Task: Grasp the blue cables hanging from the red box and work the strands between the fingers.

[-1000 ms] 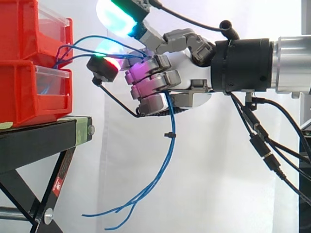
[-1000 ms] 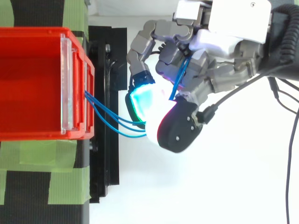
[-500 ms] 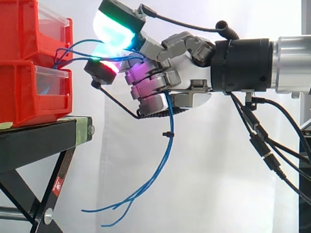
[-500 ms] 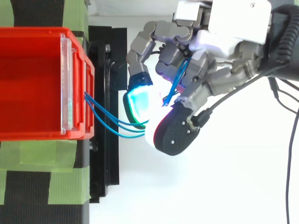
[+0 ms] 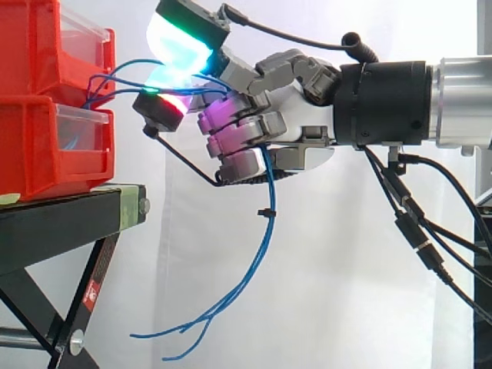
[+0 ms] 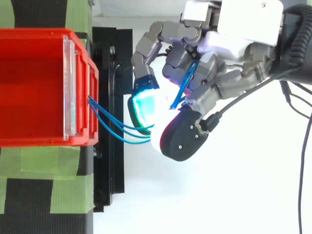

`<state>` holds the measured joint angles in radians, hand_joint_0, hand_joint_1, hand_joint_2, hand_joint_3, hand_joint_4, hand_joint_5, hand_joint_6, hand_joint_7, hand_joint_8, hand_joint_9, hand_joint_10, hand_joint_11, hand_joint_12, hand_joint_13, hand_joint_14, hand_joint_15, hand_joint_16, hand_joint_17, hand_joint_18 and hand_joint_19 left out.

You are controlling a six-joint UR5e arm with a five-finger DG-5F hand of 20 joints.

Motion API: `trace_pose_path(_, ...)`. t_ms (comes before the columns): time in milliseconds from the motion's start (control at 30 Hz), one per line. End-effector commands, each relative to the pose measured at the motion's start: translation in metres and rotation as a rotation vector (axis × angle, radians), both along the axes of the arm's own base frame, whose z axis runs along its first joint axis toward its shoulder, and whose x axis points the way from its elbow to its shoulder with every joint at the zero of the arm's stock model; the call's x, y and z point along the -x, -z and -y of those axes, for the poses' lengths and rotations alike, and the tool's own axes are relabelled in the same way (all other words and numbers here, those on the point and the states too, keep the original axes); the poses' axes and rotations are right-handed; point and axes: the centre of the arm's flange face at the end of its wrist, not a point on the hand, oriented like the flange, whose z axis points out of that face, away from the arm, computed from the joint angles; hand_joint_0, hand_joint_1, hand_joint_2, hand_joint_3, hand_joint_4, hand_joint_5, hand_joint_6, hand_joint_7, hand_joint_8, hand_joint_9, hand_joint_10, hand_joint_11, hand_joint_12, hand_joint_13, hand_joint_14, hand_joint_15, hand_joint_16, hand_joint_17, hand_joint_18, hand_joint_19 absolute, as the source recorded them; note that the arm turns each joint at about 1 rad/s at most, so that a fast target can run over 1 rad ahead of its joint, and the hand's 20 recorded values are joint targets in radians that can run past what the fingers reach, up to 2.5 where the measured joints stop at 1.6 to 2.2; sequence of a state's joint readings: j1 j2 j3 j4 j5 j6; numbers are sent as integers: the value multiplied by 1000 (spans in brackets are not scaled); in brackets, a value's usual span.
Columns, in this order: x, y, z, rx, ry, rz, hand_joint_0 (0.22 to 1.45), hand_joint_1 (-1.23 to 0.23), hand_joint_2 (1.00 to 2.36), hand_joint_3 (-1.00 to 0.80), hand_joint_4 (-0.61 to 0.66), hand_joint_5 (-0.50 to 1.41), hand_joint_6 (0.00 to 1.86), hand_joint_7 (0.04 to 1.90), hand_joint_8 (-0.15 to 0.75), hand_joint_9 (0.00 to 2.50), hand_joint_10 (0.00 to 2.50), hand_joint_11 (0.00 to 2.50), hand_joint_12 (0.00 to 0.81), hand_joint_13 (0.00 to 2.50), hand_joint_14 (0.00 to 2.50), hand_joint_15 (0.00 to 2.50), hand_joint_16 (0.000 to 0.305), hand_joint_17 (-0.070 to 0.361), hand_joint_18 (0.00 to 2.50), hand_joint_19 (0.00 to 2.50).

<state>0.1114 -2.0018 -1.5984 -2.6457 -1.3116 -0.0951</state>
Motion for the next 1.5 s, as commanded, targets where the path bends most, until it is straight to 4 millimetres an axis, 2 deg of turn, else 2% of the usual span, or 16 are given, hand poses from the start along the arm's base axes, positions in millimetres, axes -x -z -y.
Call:
trace_pose_path(0,0,0,0,0,-1,0,807,-725,1000,-1000,204,-271,1352,915,481,1311,2500,2500,598,1750,2500,1545,228,171,2460,843)
trace_pose_path(67,0,-2,0,0,-1,3,832,-721,1001,-966,195,-254,1375,920,481,1311,2500,2500,598,1750,2500,1545,228,171,2460,843)
trace_pose_path(133,0,0,0,0,-1,0,869,-710,1006,-826,180,-230,1407,932,481,1311,2500,2500,598,1750,2500,1545,228,171,2460,843)
trace_pose_path(267,0,0,0,0,-1,0,917,-718,1015,-325,166,-174,1490,915,481,1311,2500,2500,598,1750,2500,1545,228,171,2460,843)
trace_pose_path(400,0,0,0,0,-1,0,930,-714,1005,-32,177,-133,1534,866,481,1311,2500,2500,598,1750,2500,1545,228,171,2460,843)
trace_pose_path(467,0,0,0,0,-1,0,940,-715,1001,13,172,-120,1531,863,481,1311,2500,2500,598,1750,2500,1545,228,171,2460,843)
trace_pose_path(533,0,0,0,3,0,-1,926,-713,1080,22,158,-100,1525,863,481,1311,2500,2500,598,1750,2500,1545,228,171,2460,843)
trace_pose_path(633,0,0,0,14,0,-2,917,-706,1106,40,127,-72,1523,857,481,1311,2500,2500,598,1750,2500,1545,228,171,2460,843)
trace_pose_path(667,0,-1,0,15,0,-1,894,-698,1167,32,118,-61,1525,858,481,1311,2500,2500,598,1750,2500,1545,228,171,2460,843)
trace_pose_path(700,0,0,0,18,0,-3,851,-687,1292,-31,118,-53,1528,859,481,1311,2500,2500,598,1750,2500,1545,228,171,2460,843)
trace_pose_path(767,0,0,0,20,2,-3,836,-680,1331,-27,109,-37,1526,860,481,1311,2500,2500,598,1750,2500,1545,228,171,2460,843)
trace_pose_path(900,0,0,0,21,2,-4,778,-660,1507,-94,106,-6,1510,882,481,1311,2500,2500,598,1750,2500,1545,228,171,2460,843)
trace_pose_path(1067,0,-1,0,21,0,-2,749,-659,1619,-154,93,10,1502,887,481,1311,2500,2500,598,1750,2500,1545,228,171,2460,843)
trace_pose_path(1300,0,1,-1,25,0,-9,802,-679,1510,-60,77,14,1496,872,481,1311,2500,2500,598,1750,2500,1545,228,171,2460,843)
trace_pose_path(1467,2,2,0,37,2,-28,815,-682,1479,-35,69,17,1492,873,481,1311,2500,2500,598,1750,2500,1545,228,171,2460,843)
